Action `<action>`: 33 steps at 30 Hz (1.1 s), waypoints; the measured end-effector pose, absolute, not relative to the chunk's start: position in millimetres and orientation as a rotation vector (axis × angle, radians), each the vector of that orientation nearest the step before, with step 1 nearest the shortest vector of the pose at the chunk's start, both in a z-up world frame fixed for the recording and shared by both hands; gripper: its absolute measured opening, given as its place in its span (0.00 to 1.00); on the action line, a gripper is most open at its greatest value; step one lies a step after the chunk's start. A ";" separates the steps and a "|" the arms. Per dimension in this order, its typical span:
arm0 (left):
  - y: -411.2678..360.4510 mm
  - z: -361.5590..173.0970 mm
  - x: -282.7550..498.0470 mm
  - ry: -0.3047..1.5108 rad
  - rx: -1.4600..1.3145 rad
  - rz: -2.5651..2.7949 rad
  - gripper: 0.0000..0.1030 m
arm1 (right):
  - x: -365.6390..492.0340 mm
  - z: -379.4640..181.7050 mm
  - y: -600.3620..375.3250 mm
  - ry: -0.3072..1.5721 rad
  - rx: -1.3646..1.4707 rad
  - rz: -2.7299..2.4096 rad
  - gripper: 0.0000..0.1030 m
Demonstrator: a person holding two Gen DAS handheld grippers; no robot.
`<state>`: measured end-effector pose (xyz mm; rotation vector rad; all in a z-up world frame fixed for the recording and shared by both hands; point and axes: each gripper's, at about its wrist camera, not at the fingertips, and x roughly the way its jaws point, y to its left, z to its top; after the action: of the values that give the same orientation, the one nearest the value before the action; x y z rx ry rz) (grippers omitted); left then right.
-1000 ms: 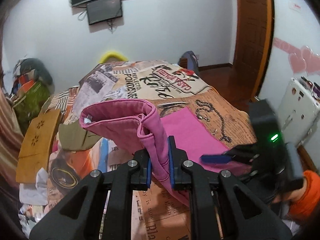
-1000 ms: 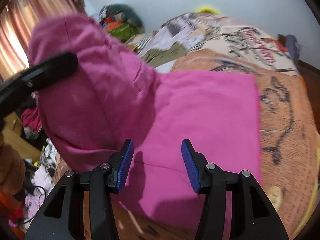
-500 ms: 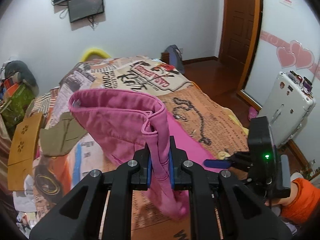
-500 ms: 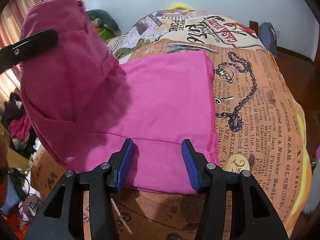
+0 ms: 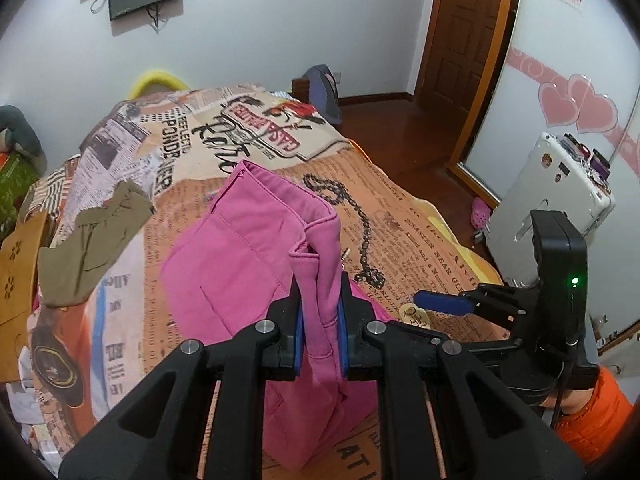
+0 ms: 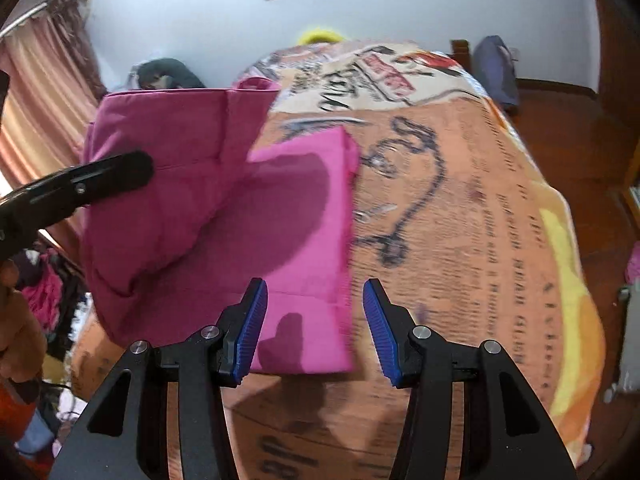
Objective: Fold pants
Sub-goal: 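Fold the lifted pants edge over the stack and release with the left gripper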
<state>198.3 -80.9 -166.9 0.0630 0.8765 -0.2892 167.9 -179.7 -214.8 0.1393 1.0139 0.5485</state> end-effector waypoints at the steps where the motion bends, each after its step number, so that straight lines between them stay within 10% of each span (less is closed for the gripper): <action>1: -83.4 -169.1 199.7 0.883 0.066 -0.291 0.13 | 167.3 -219.2 -179.4 1.031 0.128 0.548 0.45; 12: -115.9 -217.1 215.7 1.024 0.088 -0.335 0.14 | 154.8 -227.6 -188.9 1.053 0.133 0.548 0.45; 17: -123.0 -222.7 211.7 1.050 0.089 -0.353 0.38 | 151.1 -223.2 -200.6 1.040 0.132 0.522 0.45; 33: -56.1 -190.8 193.2 0.947 0.140 -0.201 0.60 | 158.8 -178.0 -190.8 0.903 0.158 0.549 0.45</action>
<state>193.2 -56.1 -190.8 0.1400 0.9466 -0.2006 158.8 -190.8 -178.0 0.1583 0.9029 0.5486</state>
